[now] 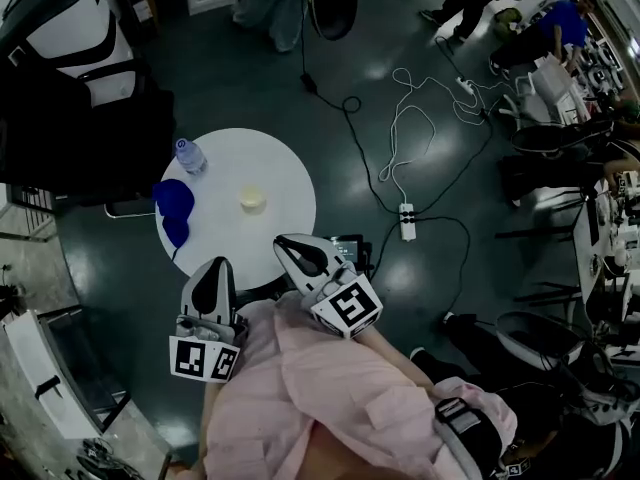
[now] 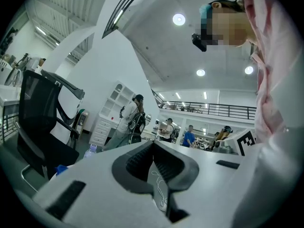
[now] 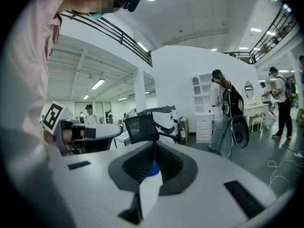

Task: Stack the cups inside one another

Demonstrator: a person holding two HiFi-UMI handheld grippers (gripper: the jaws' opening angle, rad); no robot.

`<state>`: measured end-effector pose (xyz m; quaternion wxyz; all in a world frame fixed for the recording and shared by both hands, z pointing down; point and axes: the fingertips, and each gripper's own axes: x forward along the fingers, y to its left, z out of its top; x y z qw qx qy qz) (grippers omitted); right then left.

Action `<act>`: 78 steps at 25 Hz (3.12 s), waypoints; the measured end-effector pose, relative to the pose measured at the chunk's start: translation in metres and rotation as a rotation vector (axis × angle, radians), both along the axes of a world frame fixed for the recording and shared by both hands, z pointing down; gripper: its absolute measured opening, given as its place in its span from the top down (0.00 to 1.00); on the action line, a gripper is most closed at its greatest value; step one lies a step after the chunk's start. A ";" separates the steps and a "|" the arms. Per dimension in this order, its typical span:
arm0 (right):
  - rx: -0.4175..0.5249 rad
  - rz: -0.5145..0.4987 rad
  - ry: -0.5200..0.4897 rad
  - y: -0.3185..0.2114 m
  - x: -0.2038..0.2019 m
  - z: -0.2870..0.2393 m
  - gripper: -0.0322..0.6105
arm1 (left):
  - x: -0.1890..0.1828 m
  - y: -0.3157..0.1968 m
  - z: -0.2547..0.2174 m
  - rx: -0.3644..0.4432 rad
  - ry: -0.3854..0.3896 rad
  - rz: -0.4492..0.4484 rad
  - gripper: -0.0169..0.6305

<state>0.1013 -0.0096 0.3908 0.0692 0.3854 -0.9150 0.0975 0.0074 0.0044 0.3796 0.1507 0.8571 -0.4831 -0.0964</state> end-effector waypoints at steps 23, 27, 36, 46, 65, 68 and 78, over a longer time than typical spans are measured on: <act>-0.009 0.036 -0.016 -0.004 -0.094 0.002 0.89 | -0.109 -0.003 -0.017 0.012 -0.032 -0.021 0.95; -0.022 0.054 -0.018 -0.004 -0.102 0.005 0.89 | -0.120 -0.005 -0.014 0.007 -0.024 -0.020 0.95; -0.025 0.076 0.010 -0.003 -0.106 0.009 0.89 | -0.127 -0.007 -0.010 0.006 0.014 -0.005 0.95; -0.010 0.146 0.029 -0.004 -0.088 0.004 0.89 | -0.117 -0.014 -0.013 0.021 0.033 0.040 0.95; -0.010 0.145 0.039 -0.014 -0.093 0.005 0.89 | -0.122 -0.023 -0.012 0.015 0.029 0.034 0.95; -0.017 0.142 0.039 -0.017 -0.096 0.004 0.89 | -0.126 -0.026 -0.013 0.011 0.034 0.026 0.95; 0.020 0.054 0.107 -0.017 -0.118 0.000 0.89 | -0.134 -0.026 -0.018 0.016 0.033 -0.002 0.95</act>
